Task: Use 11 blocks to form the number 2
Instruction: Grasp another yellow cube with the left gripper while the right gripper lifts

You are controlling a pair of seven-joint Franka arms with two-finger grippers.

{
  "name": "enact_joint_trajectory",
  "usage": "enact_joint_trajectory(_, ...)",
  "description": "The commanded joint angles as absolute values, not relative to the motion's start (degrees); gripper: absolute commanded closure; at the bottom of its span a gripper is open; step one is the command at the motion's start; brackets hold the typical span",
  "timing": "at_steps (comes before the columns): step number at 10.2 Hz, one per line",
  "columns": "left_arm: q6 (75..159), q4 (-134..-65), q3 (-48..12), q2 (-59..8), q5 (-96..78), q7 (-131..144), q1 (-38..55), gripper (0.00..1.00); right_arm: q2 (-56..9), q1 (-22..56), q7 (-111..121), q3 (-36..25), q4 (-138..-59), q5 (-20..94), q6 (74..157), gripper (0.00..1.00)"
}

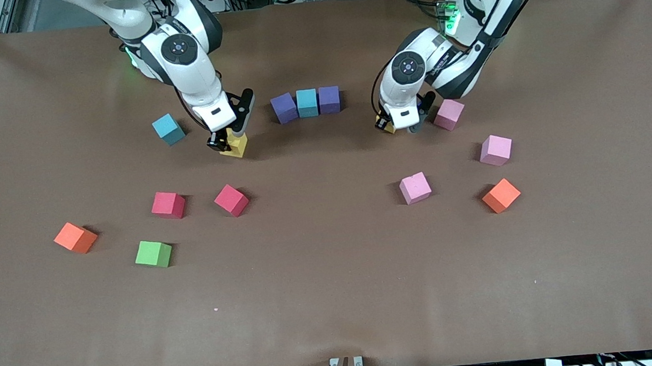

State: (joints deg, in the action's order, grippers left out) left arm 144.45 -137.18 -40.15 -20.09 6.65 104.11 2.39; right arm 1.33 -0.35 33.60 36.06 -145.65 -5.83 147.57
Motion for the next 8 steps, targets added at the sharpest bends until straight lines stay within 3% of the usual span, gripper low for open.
enact_joint_trajectory(1,143.8,-132.5,-40.9,-20.1,7.7,99.4,1.9,1.0,3.0,-1.6,32.7,36.7,-142.9,-6.2,142.2,0.68)
enact_joint_trajectory(8,143.8,-119.7,-40.8,-29.9,21.7,78.3,11.6,1.0,3.1,-3.5,32.7,36.4,-142.7,-5.5,138.9,0.67)
